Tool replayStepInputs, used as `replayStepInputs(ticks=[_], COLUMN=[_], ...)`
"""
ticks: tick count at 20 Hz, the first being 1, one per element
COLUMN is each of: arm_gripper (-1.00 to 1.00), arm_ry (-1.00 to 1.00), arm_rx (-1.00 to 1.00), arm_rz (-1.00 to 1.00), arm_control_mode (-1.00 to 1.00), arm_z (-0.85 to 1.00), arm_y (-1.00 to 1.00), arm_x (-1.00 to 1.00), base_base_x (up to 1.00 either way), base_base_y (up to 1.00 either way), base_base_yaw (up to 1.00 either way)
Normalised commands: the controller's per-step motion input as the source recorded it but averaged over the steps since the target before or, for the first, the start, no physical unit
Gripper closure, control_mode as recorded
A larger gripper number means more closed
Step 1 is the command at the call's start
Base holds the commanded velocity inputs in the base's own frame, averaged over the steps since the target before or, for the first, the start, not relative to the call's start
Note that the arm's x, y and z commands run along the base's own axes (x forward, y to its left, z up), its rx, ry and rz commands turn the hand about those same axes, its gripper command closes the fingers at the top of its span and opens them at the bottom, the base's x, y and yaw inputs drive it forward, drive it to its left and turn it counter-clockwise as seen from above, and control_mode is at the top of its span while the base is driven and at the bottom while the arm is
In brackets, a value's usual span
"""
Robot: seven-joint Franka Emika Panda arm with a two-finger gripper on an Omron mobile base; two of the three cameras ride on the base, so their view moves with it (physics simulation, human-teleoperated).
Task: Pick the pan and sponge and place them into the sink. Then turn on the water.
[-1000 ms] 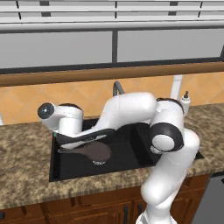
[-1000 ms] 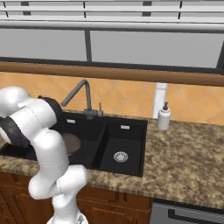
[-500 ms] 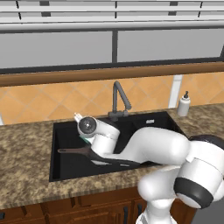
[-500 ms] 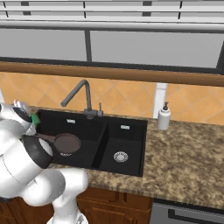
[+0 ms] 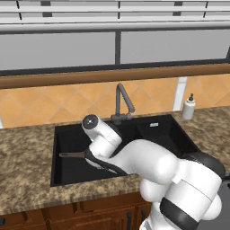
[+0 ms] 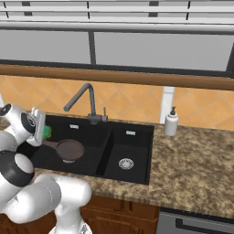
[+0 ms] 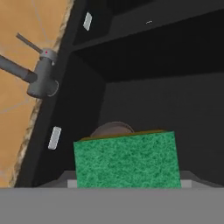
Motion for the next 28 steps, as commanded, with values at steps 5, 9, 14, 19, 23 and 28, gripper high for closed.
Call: replayStepInputs(ticks=[5,9,14,19,23,28], arm_gripper=[1.0,1.0,1.0,1.0,1.0,1.0], arm_ry=[0.13,0.0,0.04,0.03,0.01,0.0], arm_rx=[0.07,0.0,0.0,0.01,0.0,0.0], arm_rz=[-0.45,-0.33,-0.25,-0.18,-0.17,-0.15], arm_control_mode=[-1.0,-1.0,-1.0,-1.0,-1.0,-1.0], arm_z=[-0.45,-0.56,-0.55,-0.42,-0.35,-0.36], arm_y=[-0.12,0.0,0.0,0.0,0.09,0.19], arm_x=[0.0,0.08,0.28,0.27,0.22,0.3], base_base_x=[0.0,0.0,0.0,0.0,0.0,0.0], base_base_y=[0.0,0.0,0.0,0.0,0.0,0.0], base_base_yaw=[0.0,0.0,0.0,0.0,0.0,0.0])
